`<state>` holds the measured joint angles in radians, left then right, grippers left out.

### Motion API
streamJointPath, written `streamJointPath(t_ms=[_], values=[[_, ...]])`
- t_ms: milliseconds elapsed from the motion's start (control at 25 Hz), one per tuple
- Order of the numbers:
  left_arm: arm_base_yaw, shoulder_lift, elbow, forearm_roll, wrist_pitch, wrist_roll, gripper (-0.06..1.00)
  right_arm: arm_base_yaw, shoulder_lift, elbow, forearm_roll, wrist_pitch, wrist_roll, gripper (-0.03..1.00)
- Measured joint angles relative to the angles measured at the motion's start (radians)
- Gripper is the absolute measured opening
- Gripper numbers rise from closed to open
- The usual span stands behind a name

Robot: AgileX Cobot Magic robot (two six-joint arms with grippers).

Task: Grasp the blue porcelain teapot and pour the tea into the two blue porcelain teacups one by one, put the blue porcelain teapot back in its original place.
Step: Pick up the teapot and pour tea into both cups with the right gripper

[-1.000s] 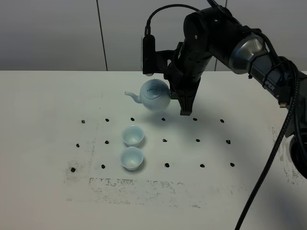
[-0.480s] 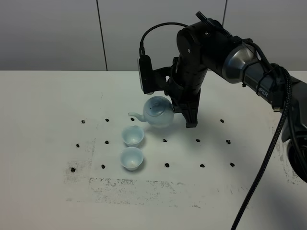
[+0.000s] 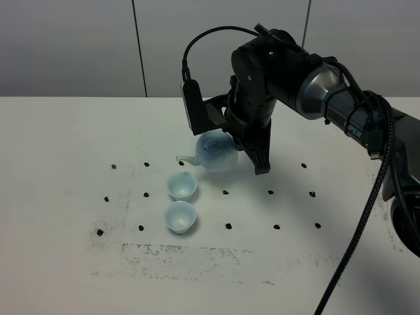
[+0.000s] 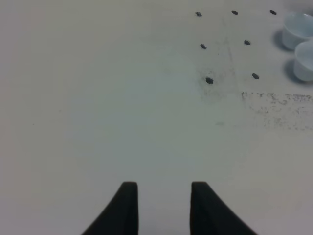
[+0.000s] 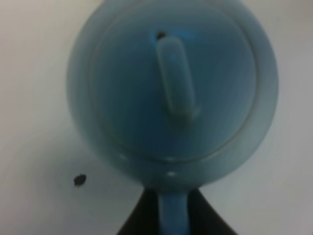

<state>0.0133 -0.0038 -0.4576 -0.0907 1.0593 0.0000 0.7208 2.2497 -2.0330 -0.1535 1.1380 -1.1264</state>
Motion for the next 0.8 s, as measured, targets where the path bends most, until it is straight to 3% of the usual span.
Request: streamJointPath(t_ms=[800], values=[[0.000,0.000,0.000,0.000,0.000,0.000,0.29,0.067,0.000,0.046,-0.175,-0.047,0.001,0.03]])
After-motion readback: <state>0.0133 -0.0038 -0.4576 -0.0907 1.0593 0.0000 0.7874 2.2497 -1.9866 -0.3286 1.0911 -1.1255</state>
